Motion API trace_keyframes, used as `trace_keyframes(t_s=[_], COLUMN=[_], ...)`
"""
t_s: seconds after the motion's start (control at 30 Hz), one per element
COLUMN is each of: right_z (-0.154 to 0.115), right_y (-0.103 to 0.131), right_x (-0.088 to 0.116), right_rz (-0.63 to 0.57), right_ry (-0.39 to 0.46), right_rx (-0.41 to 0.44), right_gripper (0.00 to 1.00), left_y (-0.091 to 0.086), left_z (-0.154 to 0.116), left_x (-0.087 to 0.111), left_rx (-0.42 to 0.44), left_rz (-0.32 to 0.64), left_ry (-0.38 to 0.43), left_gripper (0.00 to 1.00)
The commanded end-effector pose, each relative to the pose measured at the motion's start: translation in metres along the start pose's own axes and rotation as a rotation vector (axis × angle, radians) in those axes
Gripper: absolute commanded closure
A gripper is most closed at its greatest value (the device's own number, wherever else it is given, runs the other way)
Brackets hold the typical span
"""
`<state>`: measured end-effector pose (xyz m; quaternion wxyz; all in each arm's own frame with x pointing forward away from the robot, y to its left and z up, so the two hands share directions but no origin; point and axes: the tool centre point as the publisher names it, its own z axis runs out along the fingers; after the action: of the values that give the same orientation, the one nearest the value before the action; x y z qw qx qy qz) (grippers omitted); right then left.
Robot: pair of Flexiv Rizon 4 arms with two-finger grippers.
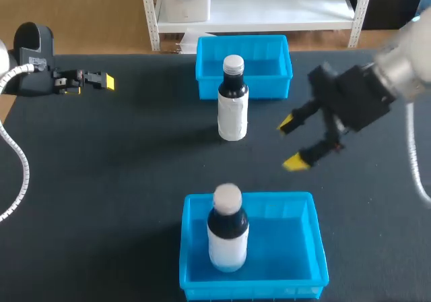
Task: Pick up the bottle, and place it in the far bin if it is heavy, or in the near bin if it is light.
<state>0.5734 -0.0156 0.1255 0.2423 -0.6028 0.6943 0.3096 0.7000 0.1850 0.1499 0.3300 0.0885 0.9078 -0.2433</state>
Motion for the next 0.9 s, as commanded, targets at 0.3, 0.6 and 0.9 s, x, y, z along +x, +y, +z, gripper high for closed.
trace_keyframes(t_s=[0.3,0.6,0.9], right_z=[-0.024,-0.011,0.012], right_y=[-0.113,-0.170,-0.188], right_x=[-0.007,-0.032,-0.053], right_rz=[0.026,-0.023,-0.066], right_ry=[-0.051,-0.082,-0.124], right_rx=[0.160,0.160,0.110], right_gripper=[0.00,0.00,0.00], left_y=[0.000,0.000,0.000], left_z=[0.000,0.000,0.000], left_x=[0.000,0.000,0.000], left_rx=[0.000,0.000,0.000], left_rz=[0.000,0.000,0.000], left_ry=[0.000,0.000,0.000], left_gripper=[0.00,0.00,0.00])
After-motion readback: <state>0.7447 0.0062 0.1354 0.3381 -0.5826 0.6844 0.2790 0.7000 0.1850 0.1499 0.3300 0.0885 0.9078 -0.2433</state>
